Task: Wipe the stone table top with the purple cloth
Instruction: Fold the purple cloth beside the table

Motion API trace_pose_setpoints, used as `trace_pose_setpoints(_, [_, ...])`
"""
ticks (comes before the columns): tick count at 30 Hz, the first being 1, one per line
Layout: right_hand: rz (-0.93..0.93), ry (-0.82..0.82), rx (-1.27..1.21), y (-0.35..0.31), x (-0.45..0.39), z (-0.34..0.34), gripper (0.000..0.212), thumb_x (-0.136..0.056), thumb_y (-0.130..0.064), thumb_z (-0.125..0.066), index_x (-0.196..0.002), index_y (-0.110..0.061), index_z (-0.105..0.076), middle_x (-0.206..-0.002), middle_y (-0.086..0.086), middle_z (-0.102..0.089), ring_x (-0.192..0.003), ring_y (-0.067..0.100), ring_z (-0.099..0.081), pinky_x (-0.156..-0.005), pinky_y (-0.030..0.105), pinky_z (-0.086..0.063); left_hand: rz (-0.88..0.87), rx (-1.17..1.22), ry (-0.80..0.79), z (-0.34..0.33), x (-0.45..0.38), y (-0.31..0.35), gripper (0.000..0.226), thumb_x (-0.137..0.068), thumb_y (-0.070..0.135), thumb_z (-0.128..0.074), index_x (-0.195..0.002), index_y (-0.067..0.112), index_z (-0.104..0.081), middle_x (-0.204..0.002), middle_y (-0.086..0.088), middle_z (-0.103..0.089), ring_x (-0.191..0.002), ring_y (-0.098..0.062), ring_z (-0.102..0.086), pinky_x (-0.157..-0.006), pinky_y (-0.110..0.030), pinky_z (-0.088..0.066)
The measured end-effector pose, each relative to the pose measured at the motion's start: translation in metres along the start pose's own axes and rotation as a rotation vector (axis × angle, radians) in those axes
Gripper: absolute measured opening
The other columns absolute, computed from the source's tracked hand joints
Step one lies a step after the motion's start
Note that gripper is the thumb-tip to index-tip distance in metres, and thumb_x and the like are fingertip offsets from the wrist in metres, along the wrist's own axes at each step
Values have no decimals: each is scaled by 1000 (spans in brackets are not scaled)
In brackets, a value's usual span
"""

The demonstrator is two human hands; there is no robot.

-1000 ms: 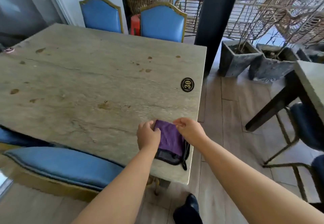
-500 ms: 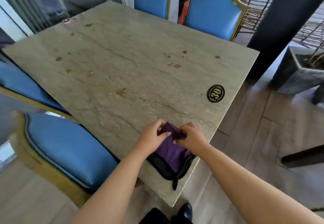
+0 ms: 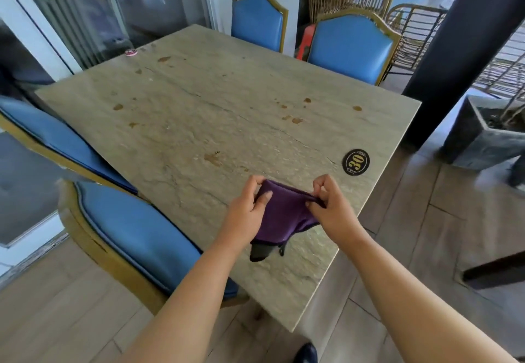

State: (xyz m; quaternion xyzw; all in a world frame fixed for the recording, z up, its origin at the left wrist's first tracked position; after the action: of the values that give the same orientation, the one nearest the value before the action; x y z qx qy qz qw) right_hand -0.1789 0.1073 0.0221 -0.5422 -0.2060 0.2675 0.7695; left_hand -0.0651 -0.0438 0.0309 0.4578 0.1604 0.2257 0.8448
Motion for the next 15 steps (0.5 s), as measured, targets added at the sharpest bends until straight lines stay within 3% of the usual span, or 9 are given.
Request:
trace_pose_setpoints(3, [38,55,-42,-9,11,5,39,-79,11,-42,-71,-24,-58,-72,-10,-55,-69,12,-47,-67,28,-37,79,53,-65,-9,-3,4,11,-100,40,-41,-109,40,-34,-88,12,-59,-76,-5,-58,-61,-27,-47])
trace_pose_setpoints(6, [0,92,-31,-7,16,12,52,-84,10,-39,-80,-28,-73,-96,1,-59,-90,15,-56,-79,18,-42,159,251,-148,-30,-4,14,17,-100,37,-42,-115,29,-38,-106,-6,-60,-96,-27,-62,-83,-52,-53])
trace_pose_setpoints(8, [9,123,-2,-6,16,22,50,-87,8,-41,-89,-31,-73,-98,2,-54,-93,12,-54,-78,8,-40,204,334,-169,-42,-7,21,21,-98,36,-48,-117,28,-43,-113,-10,-62,-102,-31,-63,-87,-57,-51])
trace_pose_setpoints(11, [66,138,84,-7,12,40,47,-84,5,-50,-101,-35,-68,-99,0,-48,-95,6,-52,-79,1,-37,207,351,-211,-60,-20,27,23,-90,34,-61,-108,40,-48,-105,-7,-68,-93,-24,-69,-84,-49,-56])
trace_pose_setpoints(15, [91,115,229,0,-8,66,55,-75,7,-55,-113,-33,-64,-98,-5,-43,-92,-2,-47,-80,1,-36,140,289,-301,-81,-45,35,46,-84,13,-69,-107,43,-44,-92,9,-71,-81,-3,-69,-71,-23,-58])
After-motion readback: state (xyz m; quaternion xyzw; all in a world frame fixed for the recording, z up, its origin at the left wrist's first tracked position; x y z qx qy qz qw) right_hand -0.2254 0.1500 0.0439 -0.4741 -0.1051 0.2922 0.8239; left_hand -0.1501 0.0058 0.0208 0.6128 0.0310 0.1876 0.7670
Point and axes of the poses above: each hand's wrist, its own x-axis away from the middle knuckle, its own z-axis out of the back of the hand, y = z × x, the point moved 7 cm from there along -x, towards the middle knuckle
